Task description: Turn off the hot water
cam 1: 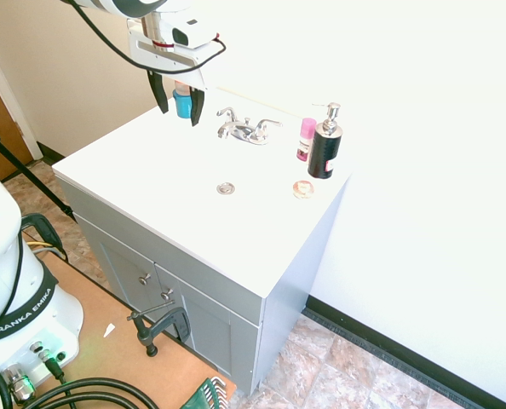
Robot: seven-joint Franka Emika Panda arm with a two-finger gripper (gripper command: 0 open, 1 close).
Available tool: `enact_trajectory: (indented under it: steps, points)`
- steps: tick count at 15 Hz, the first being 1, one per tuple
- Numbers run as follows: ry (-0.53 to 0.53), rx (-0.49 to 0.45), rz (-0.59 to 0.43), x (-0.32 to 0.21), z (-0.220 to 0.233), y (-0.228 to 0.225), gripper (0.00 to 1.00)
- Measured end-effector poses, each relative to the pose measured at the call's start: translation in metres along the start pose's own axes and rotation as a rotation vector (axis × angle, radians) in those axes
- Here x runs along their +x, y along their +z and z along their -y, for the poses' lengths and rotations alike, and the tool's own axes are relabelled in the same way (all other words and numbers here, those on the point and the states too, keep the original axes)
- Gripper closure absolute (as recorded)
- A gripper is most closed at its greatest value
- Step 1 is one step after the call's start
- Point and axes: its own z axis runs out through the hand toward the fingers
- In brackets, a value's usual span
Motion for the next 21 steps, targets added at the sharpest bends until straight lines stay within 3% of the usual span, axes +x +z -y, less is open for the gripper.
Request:
enact_trajectory:
  steps: [2, 5, 10, 21]
  points:
    - [0.008, -0.004, -0.006, -0.001, 0.002, 0.000, 0.00]
    - [0.069, -0.037, -0.135, -0.005, 0.040, -0.004, 0.00]
    - [0.148, -0.149, -0.304, 0.041, 0.080, 0.045, 0.00]
    - [0.147, -0.172, -0.353, 0.073, 0.146, 0.066, 0.00]
